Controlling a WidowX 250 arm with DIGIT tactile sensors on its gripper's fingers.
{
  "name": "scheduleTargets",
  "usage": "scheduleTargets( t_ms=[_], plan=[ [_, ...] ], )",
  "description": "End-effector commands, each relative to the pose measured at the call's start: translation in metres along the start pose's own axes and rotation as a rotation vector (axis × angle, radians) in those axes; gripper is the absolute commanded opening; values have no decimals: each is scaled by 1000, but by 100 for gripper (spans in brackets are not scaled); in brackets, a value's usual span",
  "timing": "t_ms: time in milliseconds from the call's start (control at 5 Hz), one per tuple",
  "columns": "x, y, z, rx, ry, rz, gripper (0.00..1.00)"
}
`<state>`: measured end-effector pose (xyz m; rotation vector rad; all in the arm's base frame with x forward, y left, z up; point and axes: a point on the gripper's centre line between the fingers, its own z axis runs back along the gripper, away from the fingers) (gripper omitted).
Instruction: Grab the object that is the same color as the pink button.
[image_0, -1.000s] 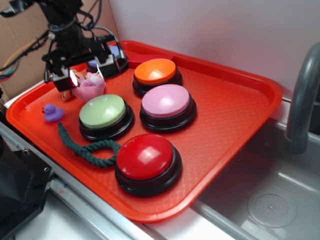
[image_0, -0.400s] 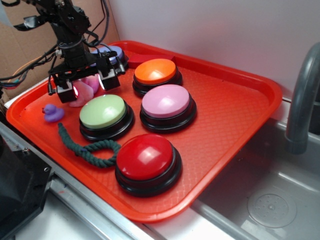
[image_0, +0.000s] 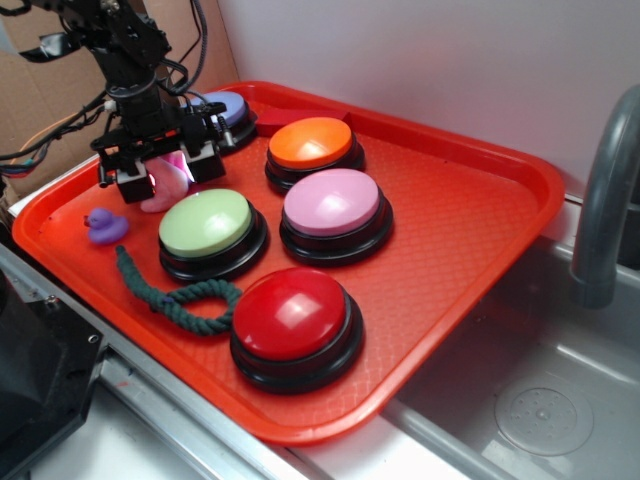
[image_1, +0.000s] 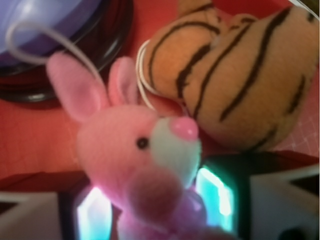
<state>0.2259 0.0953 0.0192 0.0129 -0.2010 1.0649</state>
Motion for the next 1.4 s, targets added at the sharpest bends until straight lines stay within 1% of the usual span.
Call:
scheduleTargets(
  t_ms=[0,200,400,600,800,1000,1200],
  plan=[
    [9,-9,33,-3,-5,-185,0],
    [-7,-23,64,1,1,-326,0],
    [-26,-31,100,-29,57,-524,0],
    [-66,-28,142,-101,82,-764,0],
    [-86,-19,156,-119,140,-916,0],
    [-97,-14,153,-91,174,-941,0],
    [-86,-15,152,-44,181,-827,11]
  ],
)
